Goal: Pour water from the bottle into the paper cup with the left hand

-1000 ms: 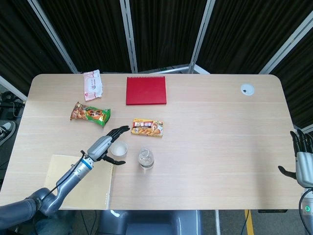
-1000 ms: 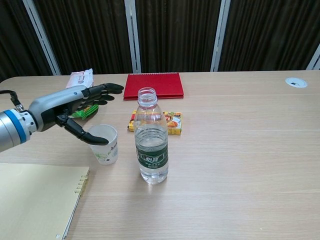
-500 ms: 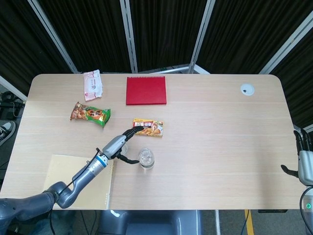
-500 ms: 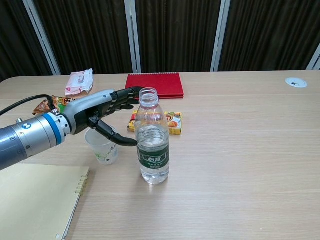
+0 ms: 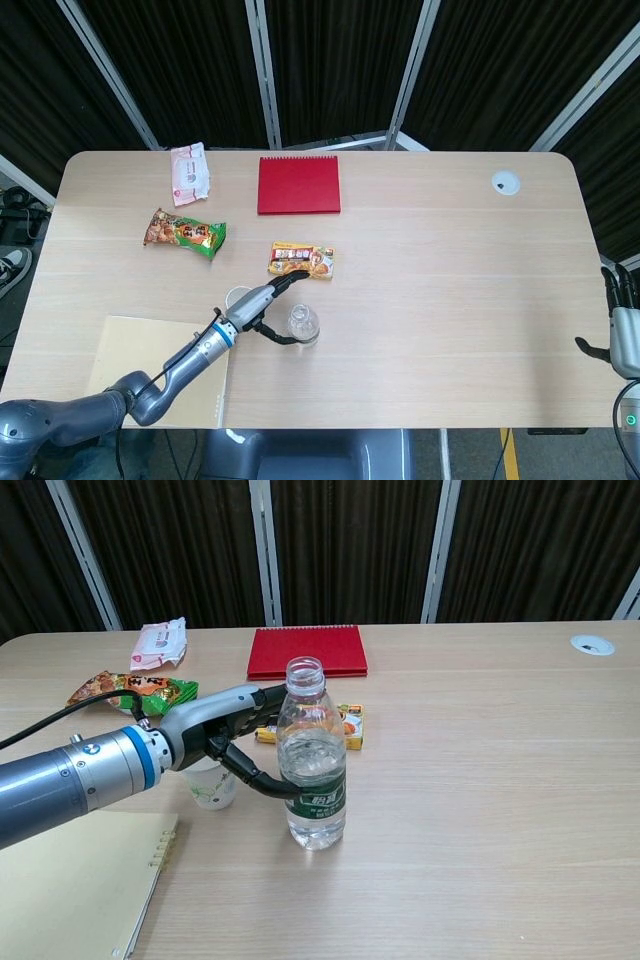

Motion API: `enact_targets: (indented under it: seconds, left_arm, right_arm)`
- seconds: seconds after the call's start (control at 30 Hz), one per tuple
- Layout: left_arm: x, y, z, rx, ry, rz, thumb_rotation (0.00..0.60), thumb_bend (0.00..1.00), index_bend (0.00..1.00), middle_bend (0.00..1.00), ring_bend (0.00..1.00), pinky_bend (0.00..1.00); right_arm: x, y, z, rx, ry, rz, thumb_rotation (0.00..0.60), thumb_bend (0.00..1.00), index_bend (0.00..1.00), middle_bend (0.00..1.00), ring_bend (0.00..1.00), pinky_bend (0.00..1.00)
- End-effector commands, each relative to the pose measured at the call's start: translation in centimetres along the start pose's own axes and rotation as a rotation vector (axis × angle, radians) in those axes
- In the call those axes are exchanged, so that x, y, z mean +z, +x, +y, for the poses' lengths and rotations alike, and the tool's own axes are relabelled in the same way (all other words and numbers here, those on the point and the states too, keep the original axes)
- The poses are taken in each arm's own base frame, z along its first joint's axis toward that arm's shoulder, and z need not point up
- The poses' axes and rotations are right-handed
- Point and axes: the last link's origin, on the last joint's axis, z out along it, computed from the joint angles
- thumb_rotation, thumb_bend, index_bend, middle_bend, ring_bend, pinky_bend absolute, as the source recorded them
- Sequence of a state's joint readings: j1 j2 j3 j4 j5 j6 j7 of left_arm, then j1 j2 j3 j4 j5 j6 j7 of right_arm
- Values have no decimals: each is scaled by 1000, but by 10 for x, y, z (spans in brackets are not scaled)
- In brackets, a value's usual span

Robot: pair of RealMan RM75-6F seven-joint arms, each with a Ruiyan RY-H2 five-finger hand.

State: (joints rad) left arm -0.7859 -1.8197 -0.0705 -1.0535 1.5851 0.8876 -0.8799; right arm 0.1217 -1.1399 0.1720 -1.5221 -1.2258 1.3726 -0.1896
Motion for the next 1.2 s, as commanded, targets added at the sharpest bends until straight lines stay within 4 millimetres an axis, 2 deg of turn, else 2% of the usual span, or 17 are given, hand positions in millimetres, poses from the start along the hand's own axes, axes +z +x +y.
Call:
enact_targets:
  seconds: [0.03,0.27,0.47,0.6,0.67,0.73,0.87,0.97,1.07,1.2]
  left_arm:
    - [2,-3,0,0,-4,-15,600,0,0,0,0,0]
    - [9,-11,7,-24,-26,-41,600,0,2,0,1,1]
    - [13,-16,8,-68,-17,-47,600,0,90,4,22,41]
    - [15,-20,9,-105,-14,-67,600,0,113,54,43,68]
    - [16,-20,10,-107,-19,-65,600,6,153,116,78,88]
    - [17,-21,11,-115,-23,-63,600,44,220,193,132,124]
    - [20,-23,13,-132,-31,-52,600,326,419,380,270,229]
    - [21,-23,13,-129,-30,-53,600,438,536,478,349,296]
    - [22,-22,13,-134,-30,-43,600,462,591,521,389,332]
    - [24,-21,16,-150,-34,-33,600,462,601,530,399,351]
  right_arm:
    - [0,0,0,0,0,-3,600,0,0,0,0,0]
    - [1,-1,0,0,-3,-7,600,0,0,0,0,0]
    - [2,-1,1,0,-6,-11,600,0,0,0,0,0]
    - [2,-2,2,0,-7,-15,600,0,0,0,0,0]
    - [2,-1,2,1,-7,-15,600,0,0,0,0,0]
    - [2,-1,2,2,-8,-16,600,0,0,0,0,0]
    - [2,-1,3,2,-11,-15,600,0,0,0,0,0]
    - [2,-1,3,1,-11,-16,600,0,0,0,0,0]
    - [2,-1,3,1,-12,-18,600,0,0,0,0,0]
    - [3,-1,3,1,-14,-18,600,0,0,0,0,0]
